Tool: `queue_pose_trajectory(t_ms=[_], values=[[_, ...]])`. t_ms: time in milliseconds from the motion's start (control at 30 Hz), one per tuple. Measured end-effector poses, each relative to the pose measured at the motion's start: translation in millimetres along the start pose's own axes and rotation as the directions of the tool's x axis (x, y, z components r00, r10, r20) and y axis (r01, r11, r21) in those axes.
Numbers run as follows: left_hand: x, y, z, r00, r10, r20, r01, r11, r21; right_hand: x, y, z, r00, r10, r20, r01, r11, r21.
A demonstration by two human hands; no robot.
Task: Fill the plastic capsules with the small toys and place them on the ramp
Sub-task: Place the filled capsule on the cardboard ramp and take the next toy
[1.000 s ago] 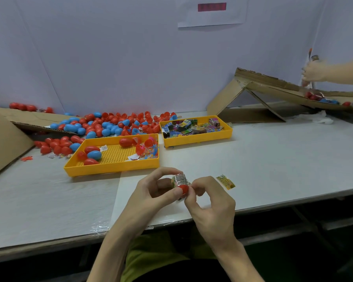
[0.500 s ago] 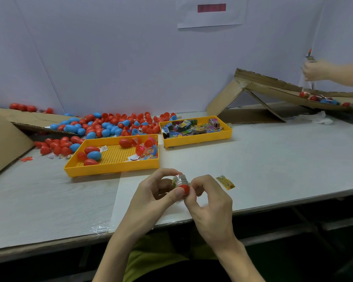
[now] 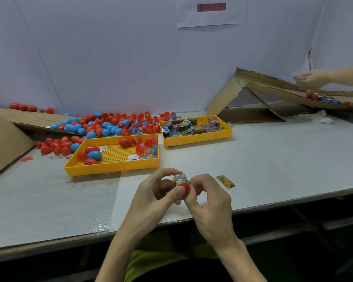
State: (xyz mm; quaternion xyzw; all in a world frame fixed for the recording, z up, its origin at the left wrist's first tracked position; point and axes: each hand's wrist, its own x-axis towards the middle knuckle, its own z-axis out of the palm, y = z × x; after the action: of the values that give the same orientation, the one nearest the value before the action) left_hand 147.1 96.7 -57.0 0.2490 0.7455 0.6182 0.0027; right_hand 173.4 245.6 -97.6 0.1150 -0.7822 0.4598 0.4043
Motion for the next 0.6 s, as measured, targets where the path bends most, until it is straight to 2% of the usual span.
queue_pose_trajectory(t_ms=[200, 300, 400, 500, 600], values=[[0.9, -2.5, 0.1, 1.000, 0.012, -0.015, -0.012, 1.000, -0.004, 1.2, -2.8, -1.0, 1.000, 0.025, 0.007, -0.025, 0.999, 0.021], [1.1, -3.0, -1.8, 0.998, 0.019, -0.065, -0.022, 0.999, -0.041, 2.8, -5.4, -2.5, 0.999, 0.032, 0.015, -0.033, 0.996, 0.083], [0.8, -3.8, -1.9, 0.991, 0.022, -0.131, -0.032, 0.997, -0.074, 4.3, -5.2, -4.1, 0.996, -0.013, 0.092, 0.001, 0.992, 0.126], [1.2, -3.2, 0.2, 0.990, 0.034, -0.137, -0.036, 0.999, -0.009, 4.9, -5.7, -3.6, 0.990, -0.077, 0.120, 0.067, 0.994, 0.089], [2.1, -1.5, -1.5, 0.989, 0.041, -0.143, -0.038, 0.999, 0.023, 7.6, -11.0, -5.4, 0.998, 0.017, 0.064, -0.024, 0.993, 0.113]])
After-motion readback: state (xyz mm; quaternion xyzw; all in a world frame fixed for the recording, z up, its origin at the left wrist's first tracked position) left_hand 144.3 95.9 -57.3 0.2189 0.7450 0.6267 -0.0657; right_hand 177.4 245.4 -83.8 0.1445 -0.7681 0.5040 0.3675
